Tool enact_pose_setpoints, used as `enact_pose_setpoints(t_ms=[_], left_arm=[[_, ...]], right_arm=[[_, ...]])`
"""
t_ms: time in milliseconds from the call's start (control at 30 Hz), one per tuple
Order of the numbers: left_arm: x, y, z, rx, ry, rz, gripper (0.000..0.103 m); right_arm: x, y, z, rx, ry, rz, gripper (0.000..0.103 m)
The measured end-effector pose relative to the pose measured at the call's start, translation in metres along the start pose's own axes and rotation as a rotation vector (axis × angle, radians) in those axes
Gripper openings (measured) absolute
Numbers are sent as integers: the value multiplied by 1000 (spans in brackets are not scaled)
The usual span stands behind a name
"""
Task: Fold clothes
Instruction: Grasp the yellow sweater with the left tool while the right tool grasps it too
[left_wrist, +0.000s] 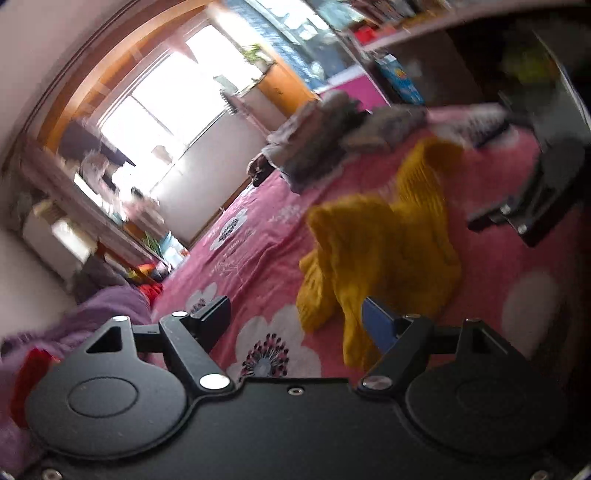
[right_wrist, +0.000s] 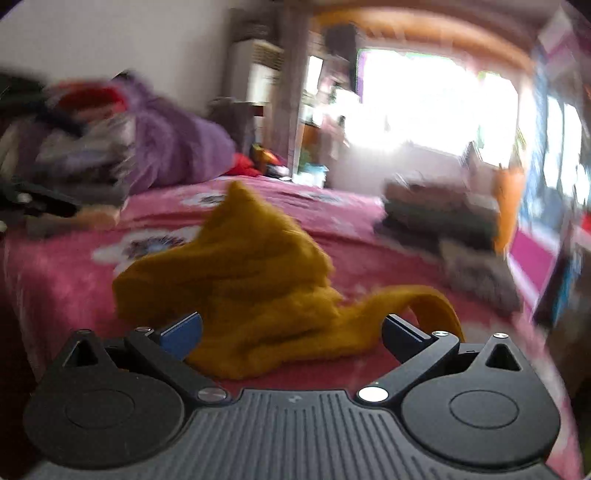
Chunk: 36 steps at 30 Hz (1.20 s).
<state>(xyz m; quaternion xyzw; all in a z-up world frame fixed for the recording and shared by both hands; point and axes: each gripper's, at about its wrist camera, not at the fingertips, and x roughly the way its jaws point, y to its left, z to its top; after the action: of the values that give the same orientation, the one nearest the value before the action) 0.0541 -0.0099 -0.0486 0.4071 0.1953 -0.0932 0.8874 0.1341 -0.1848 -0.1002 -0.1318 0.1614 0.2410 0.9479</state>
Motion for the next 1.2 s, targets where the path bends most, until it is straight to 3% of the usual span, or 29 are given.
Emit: enact_pose_setpoints(t_ms=[133,267,467,667,700,733,767,800,833,867,900,933,1000,1100,1200], left_arm=[[9,-32,-24,132,-4,6,77],[29,-60,-52,282,-16,62,77],[56,-83,-92,536,-80,133,77],[81,-83,-114,790,-223,194,77],[84,-82,-116,826,-257,197,77],[87,-82,-118,868,-293,202,77],[90,-82,-118,900,-320,202,76],[93,-81,-118,917,-333,189,74],[97,-79,-116,928,-338,173,56],[99,-76,-111,912,-322,150,39],[98,-71,-102,872,-309,134,35],[98,-65,-93,832,-296,118,23],[93,-53,-72,696,-279,71,19],[60,-15,-24,328,-277,-49,17],[22,34,7,-74,-308,-244,16]], right_arm=[[15,48,-5,-254,16,22,80],[31,75,-10,-382,46,17,65],[57,114,-18,-560,92,6,63],[38,94,2,-461,37,-1,61],[33,89,6,-439,25,-2,54],[28,84,10,-418,14,-3,33],[23,80,14,-396,2,-4,24],[18,75,18,-375,-9,-4,24],[13,71,22,-353,-21,-5,22],[8,66,26,-332,-32,-6,21],[2,62,30,-310,-44,-7,20],[-3,57,34,-288,-55,-8,19],[-13,48,42,-245,-78,-9,19],[-28,34,55,-181,-113,-12,19],[-81,1,61,-37,-192,44,19]])
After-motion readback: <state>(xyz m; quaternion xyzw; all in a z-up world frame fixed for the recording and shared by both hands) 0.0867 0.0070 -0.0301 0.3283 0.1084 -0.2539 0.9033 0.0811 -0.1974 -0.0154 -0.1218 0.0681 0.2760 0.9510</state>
